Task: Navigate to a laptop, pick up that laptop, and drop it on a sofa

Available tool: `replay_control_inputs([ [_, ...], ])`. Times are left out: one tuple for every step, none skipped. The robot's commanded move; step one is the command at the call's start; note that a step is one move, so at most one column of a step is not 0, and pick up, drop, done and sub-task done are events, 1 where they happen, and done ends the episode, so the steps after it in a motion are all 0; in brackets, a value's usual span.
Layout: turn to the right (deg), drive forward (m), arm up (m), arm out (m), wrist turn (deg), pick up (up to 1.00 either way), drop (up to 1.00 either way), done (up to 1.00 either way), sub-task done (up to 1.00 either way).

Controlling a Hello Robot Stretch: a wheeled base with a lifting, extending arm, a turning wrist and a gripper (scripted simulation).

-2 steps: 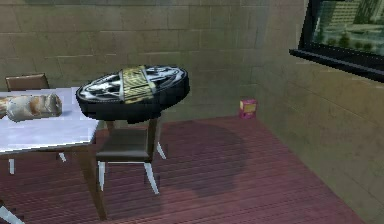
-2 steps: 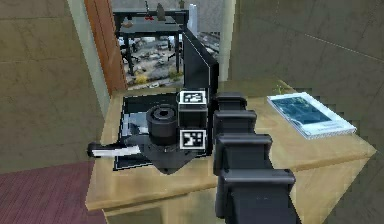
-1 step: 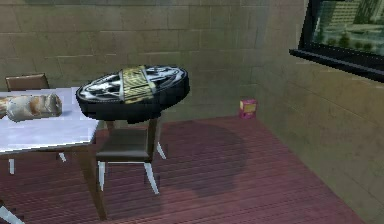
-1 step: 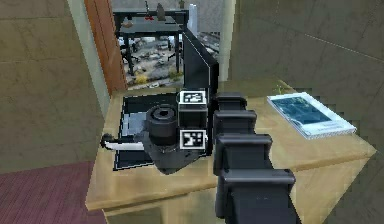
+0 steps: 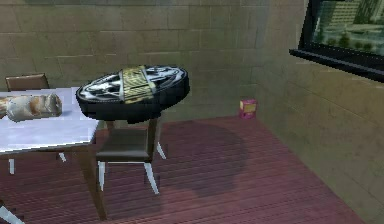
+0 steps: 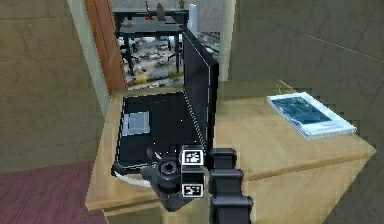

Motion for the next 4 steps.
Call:
replay_control_inputs([
  [0.0,0.00,0.00,0.00,0.0,1.00,0.00,0.00,0.00],
  [0.0,0.00,0.10,0.00,0.0,0.00,0.00,0.00,0.00],
  [0.0,0.00,0.00,0.00,-45.0,0.00,0.00,0.00,0.00],
  [0.0,0.00,0.00,0.00,-45.0,0.00,0.00,0.00,0.00],
])
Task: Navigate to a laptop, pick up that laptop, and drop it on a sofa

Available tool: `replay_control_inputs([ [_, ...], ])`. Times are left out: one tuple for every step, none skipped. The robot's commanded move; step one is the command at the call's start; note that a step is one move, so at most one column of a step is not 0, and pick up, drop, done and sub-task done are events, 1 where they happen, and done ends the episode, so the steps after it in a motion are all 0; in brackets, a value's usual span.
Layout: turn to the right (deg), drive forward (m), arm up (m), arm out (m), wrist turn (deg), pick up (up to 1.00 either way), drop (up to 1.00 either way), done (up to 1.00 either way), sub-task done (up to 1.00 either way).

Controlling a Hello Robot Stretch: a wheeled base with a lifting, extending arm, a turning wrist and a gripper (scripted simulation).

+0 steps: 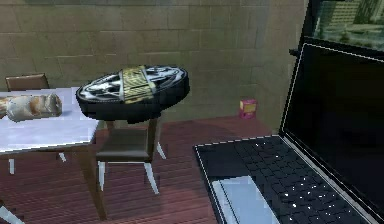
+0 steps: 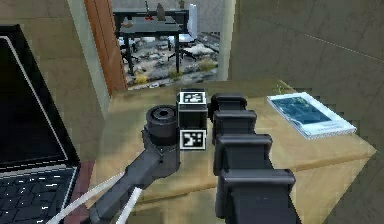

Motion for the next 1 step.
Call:
replay_control_inputs([
  [0.0,0.00,0.00,0.00,-3.0,0.00,0.00,0.00,0.00],
])
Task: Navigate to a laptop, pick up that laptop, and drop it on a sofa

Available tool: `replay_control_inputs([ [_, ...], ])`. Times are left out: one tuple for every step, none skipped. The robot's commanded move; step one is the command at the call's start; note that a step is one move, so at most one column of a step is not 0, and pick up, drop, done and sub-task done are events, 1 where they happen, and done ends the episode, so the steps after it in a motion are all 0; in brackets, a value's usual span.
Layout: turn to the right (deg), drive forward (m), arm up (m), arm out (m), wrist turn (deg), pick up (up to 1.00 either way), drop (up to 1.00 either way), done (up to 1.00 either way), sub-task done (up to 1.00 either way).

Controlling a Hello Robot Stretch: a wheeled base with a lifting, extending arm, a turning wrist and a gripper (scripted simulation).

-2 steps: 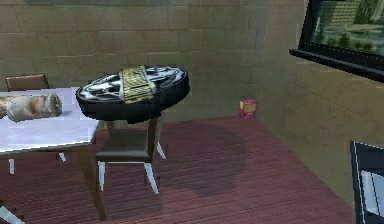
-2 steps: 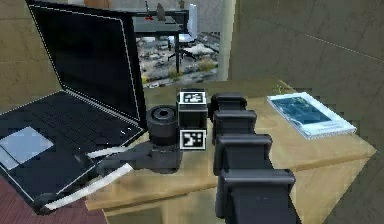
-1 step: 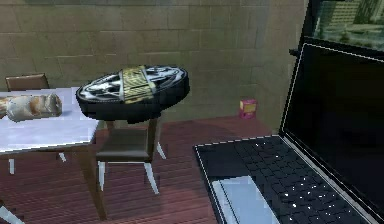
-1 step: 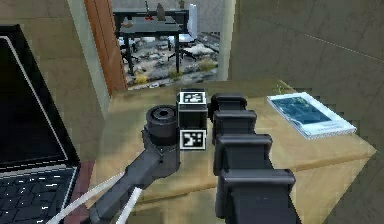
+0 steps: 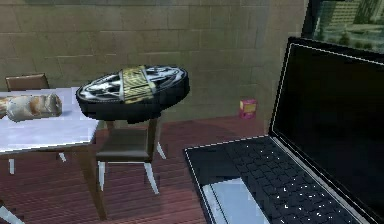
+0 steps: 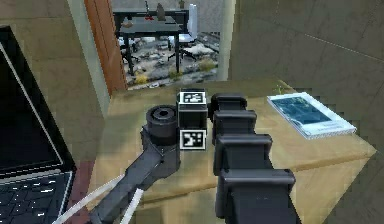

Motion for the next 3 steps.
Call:
replay_control_inputs([
  [0.0,0.00,0.00,-0.10,0.0,0.00,0.00,0.00,0.00],
  [-45.0,0.00,0.00,0.00,0.0,0.00,0.00,0.00,0.00],
  [-39.0,0.00,0.00,0.00,0.0,0.00,0.00,0.00,0.00],
])
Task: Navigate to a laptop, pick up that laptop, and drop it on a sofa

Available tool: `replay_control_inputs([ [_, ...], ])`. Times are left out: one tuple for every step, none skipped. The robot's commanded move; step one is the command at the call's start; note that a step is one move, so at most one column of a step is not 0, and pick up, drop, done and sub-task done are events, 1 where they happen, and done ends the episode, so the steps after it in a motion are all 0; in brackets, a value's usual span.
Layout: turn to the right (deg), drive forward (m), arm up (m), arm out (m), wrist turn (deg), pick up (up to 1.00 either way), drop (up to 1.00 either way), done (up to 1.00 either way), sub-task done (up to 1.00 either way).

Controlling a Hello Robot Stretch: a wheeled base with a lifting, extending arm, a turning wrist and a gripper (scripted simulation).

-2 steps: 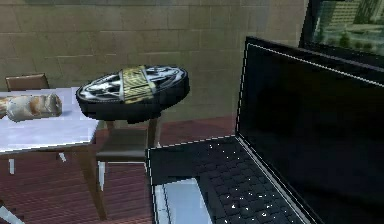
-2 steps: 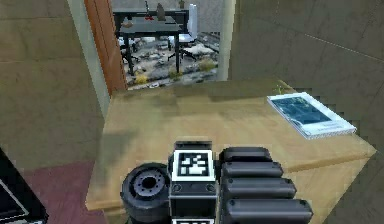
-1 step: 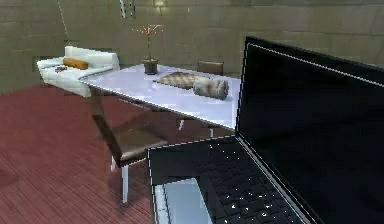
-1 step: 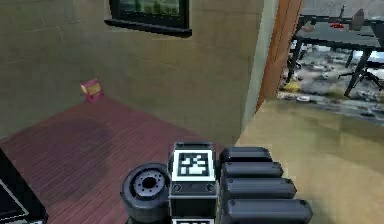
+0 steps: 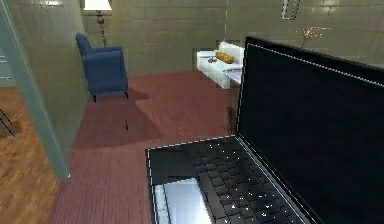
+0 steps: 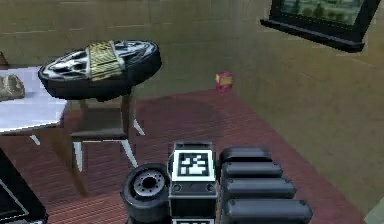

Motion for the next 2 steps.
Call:
replay_control_inputs([
  [0.0,0.15,0.00,0.00,0.0,0.00,0.00,0.00,0.00],
  [-15.0,0.00,0.00,0.00,0.0,0.00,0.00,0.00,0.00],
])
